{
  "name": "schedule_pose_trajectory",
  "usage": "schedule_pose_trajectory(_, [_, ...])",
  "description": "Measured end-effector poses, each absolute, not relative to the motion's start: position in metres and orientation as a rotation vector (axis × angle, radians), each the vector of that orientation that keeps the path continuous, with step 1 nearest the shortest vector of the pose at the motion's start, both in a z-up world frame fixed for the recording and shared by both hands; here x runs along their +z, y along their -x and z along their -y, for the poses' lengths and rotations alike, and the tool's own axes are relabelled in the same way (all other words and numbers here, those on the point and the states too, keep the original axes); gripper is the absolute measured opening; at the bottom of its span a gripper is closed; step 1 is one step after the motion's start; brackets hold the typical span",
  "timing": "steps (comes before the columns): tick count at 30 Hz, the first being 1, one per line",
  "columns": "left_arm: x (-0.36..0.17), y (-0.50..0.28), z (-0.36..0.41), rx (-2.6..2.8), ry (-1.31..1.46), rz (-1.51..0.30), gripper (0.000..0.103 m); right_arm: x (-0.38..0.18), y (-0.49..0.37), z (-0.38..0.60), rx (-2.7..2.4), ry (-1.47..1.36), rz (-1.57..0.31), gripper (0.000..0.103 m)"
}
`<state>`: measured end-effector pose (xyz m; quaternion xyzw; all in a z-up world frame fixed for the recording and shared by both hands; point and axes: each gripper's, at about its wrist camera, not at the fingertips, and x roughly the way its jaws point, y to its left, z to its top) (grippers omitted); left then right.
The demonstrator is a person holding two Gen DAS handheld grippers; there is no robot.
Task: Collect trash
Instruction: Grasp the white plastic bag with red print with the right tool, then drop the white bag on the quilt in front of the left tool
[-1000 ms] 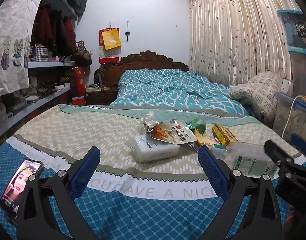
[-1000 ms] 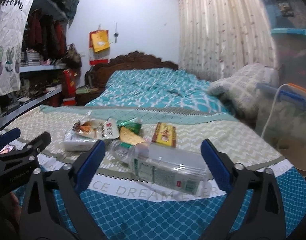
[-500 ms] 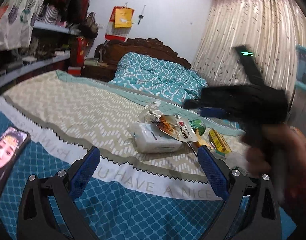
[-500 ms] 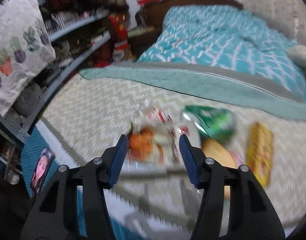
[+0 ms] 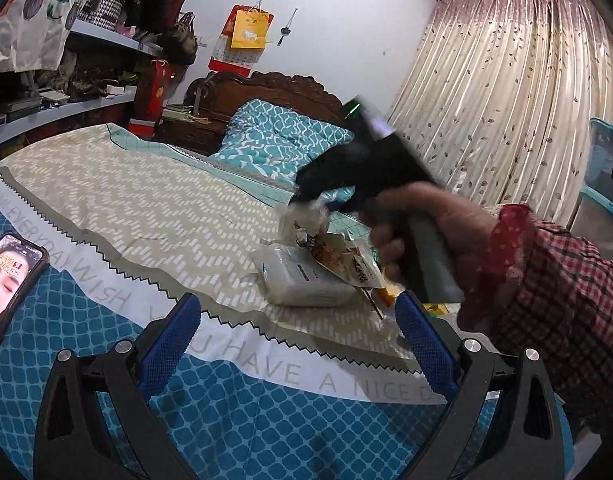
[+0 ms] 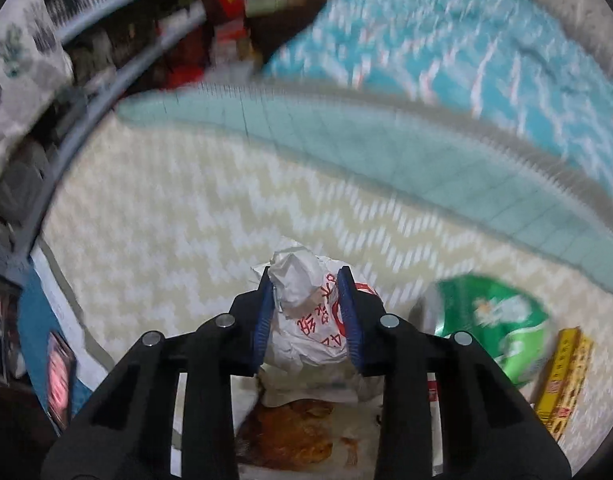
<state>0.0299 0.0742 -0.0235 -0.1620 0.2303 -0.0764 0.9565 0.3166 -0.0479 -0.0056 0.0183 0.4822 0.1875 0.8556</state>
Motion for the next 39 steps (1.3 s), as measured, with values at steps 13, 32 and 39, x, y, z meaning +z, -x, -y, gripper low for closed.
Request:
schedule_pose_trajectory(13, [-0.030, -0.037, -0.098, -0.164, 0.432, -0.529, 0.093, 0.030, -0.223, 0.102, 0.551, -0.209, -0.994, 0.034])
schedule_pose_trajectory(32, [-0.033, -0.062, -0.066, -0.295, 0.334, -0.683, 0.094, -0.023, -0.242, 0.203, 0.372, -0.215, -1.116, 0.053])
schedule_pose_trajectory(39, [-0.044, -0.066, -0.056, -0.315, 0.294, -0.723, 0.094, -0.048, -0.246, 0.223, 0.378, -0.263, -1.196, 0.043])
